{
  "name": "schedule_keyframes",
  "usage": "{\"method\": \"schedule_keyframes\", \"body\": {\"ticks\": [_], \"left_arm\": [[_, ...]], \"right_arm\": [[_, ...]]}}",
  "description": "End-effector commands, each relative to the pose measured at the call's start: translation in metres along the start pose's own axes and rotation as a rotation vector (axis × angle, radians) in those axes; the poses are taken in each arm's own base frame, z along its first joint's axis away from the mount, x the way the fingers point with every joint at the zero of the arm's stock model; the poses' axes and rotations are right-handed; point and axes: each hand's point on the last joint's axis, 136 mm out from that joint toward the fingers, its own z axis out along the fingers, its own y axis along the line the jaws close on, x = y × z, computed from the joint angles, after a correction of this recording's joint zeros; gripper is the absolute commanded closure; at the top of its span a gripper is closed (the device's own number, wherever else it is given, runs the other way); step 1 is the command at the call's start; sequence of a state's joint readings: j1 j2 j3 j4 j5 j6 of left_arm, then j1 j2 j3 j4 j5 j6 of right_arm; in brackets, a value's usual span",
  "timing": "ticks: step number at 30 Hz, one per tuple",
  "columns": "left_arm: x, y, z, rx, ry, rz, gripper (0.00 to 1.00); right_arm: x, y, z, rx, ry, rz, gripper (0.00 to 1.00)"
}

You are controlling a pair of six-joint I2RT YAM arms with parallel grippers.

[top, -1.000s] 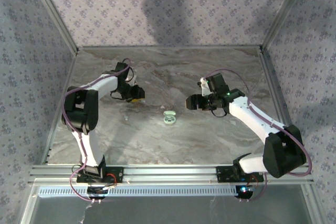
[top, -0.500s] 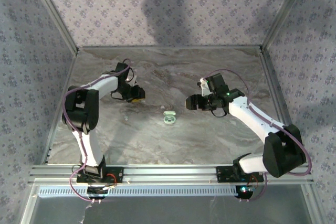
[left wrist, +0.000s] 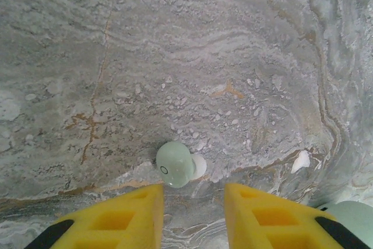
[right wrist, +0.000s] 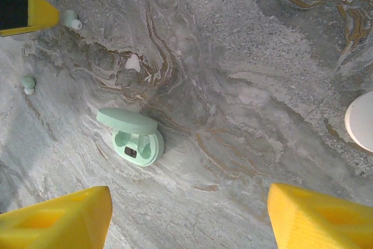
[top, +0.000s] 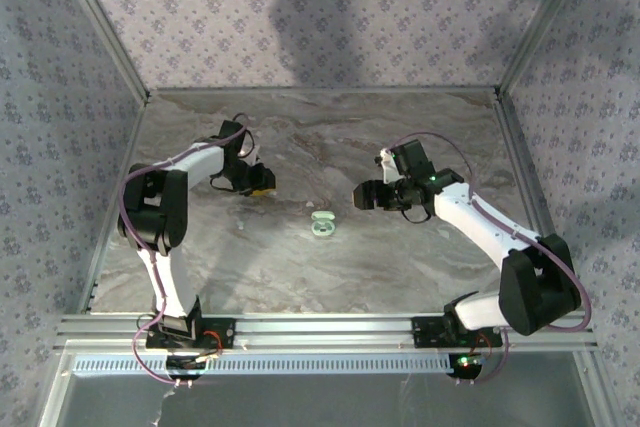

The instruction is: Insert the wireless bluetooth earbuds into the charging case

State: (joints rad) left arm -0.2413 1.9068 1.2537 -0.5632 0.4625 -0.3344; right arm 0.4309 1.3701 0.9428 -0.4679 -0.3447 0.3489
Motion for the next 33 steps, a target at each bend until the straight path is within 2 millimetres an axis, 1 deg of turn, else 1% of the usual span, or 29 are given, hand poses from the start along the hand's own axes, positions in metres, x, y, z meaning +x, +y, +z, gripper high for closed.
{"method": "schedule_keyframes", "body": {"ticks": [1,6,11,18,21,33], "left_arm": [[-0.006,-0.001,0.004,0.025,0.007,-0.001,0.68],[-0.007,0.001,0.009,0.019,0.018,0.004,0.7],[-0.01,0.003,0.01,0.01,0.023,0.008,0.7],[-0.016,-0.003,0.001,0.024,0.005,0.022,0.69],[-0.018,-0.002,0.0,0.024,0.004,0.017,0.69],[-0.013,0.008,0.012,0.01,0.033,-0.008,0.69]], "right_arm": [[-0.001,0.003,0.0,-0.002,0.005,-0.025,0.28],[0.0,0.002,0.001,-0.002,0.008,-0.025,0.28],[0.001,0.002,0.0,0.0,0.009,-0.024,0.28],[0.001,0.002,0.0,0.002,0.01,-0.025,0.28],[0.002,0.002,0.001,0.001,0.01,-0.021,0.28],[0.001,0.002,0.001,0.003,0.01,-0.023,0.28]]}}
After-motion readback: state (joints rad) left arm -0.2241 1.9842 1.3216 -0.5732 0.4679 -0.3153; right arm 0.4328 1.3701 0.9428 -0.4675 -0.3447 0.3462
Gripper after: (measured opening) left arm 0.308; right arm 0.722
